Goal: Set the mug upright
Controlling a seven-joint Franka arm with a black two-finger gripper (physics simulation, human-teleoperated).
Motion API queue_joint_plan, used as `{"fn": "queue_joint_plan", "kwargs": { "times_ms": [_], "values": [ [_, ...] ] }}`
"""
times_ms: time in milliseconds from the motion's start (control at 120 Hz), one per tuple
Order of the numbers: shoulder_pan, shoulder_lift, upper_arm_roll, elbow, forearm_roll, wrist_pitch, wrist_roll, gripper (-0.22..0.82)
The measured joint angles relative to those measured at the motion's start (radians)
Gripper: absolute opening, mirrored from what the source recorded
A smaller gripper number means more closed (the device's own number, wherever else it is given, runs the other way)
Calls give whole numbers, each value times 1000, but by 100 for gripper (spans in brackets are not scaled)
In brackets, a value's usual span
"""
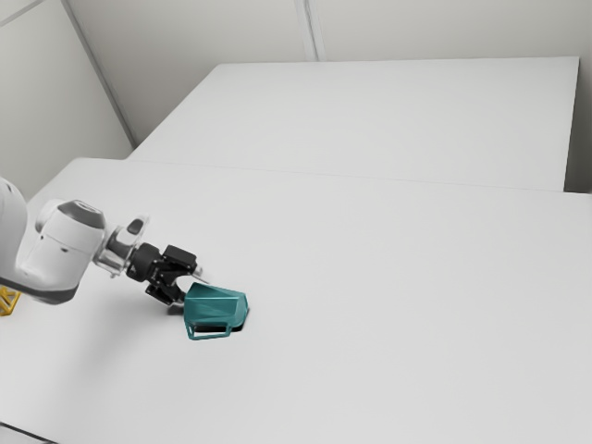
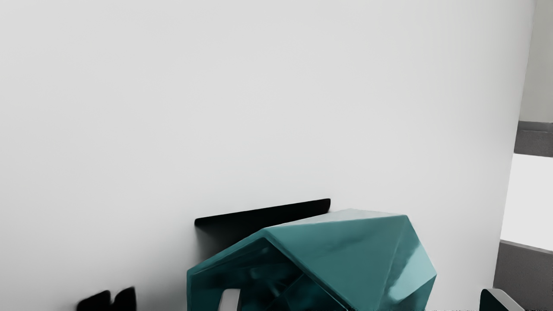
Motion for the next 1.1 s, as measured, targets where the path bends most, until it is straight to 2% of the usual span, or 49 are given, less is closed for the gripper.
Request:
{"fn": "queue_joint_plan", "kwargs": {
  "times_ms": [300,400,600,683,883,1100],
  "values": [
    [-16,-15,-1,-44,-47,0,85,58],
    [-20,-15,0,-44,-56,3,105,47],
    [-19,-22,0,-47,-73,-1,135,12],
    [-17,-31,-1,-47,-84,-8,144,3],
    [-20,-38,-2,-46,-117,-37,158,-10],
    [-26,-64,-7,-33,-130,-54,168,-15]
  ]
}}
